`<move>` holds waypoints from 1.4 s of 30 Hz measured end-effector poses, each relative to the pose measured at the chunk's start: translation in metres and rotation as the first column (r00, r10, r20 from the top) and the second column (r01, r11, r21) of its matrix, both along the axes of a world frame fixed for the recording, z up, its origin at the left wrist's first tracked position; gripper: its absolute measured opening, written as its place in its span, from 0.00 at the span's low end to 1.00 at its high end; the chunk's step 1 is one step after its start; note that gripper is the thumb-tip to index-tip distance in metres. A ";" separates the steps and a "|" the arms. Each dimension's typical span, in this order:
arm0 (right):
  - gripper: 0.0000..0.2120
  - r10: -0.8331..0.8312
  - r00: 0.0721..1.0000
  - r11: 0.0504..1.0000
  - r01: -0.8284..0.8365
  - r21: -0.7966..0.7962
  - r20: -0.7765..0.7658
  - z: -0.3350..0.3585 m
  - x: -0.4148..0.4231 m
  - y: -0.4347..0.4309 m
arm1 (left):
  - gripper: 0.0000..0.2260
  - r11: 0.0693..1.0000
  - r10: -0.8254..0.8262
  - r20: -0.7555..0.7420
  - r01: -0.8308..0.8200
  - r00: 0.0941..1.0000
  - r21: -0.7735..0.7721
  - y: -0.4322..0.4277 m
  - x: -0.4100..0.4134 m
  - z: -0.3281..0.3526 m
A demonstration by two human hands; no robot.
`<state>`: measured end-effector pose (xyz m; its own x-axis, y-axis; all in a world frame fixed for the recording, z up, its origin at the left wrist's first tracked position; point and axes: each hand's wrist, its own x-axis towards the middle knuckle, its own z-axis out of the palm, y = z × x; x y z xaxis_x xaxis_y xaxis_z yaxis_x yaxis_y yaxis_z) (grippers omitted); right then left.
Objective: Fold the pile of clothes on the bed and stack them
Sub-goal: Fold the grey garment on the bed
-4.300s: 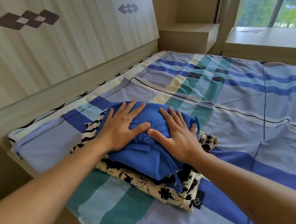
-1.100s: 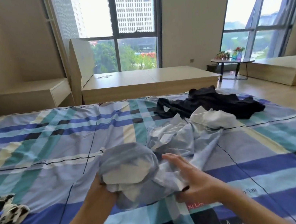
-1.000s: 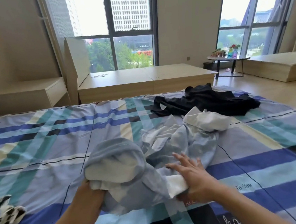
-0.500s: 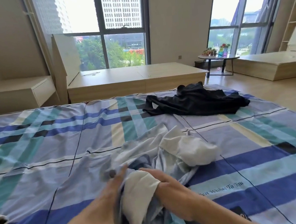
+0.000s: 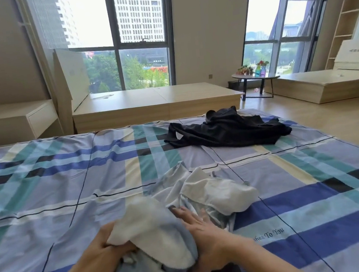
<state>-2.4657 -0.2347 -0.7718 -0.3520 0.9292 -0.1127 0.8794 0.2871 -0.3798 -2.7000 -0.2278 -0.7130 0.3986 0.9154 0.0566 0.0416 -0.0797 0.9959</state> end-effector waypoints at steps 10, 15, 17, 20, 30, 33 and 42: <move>0.11 -0.232 0.831 0.968 0.147 -0.203 -0.506 0.016 -0.032 -0.005 | 0.48 0.937 0.345 -0.016 -0.345 0.939 -0.062 0.070 -0.081 -0.024; 0.36 -0.429 0.565 0.898 0.183 -0.400 -0.705 0.021 -0.037 -0.005 | 0.51 0.911 0.406 -0.541 -0.372 0.737 0.176 0.053 -0.051 -0.015; 0.36 -0.503 0.360 0.864 0.180 -0.471 -0.786 0.023 -0.037 -0.007 | 0.51 0.943 0.328 -0.615 -0.204 0.717 0.265 0.031 -0.036 -0.008; 0.21 -0.514 0.149 0.857 0.120 -0.500 -0.845 0.035 -0.030 -0.017 | 0.43 0.942 0.202 -0.593 0.010 0.780 0.335 0.011 -0.026 -0.007; 0.11 -0.419 0.153 0.905 0.157 -0.397 -0.895 0.063 -0.004 -0.018 | 0.14 0.827 0.277 -0.404 -0.002 0.872 0.562 0.016 -0.022 -0.002; 0.17 -0.394 0.231 0.901 0.286 -0.325 -0.890 0.070 0.012 -0.015 | 0.14 0.833 0.335 -0.324 -0.117 0.885 0.541 0.025 -0.032 0.010; 0.08 -0.303 0.674 0.802 0.563 0.202 -0.674 0.046 0.020 -0.003 | 0.19 0.929 0.360 0.105 -0.366 0.927 0.053 0.029 -0.039 0.024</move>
<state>-2.4454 -0.2373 -0.7261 0.2316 0.9098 0.3443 0.5722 0.1589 -0.8046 -2.7392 -0.1988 -0.6892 0.0297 0.9888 0.1463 -0.0101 -0.1461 0.9892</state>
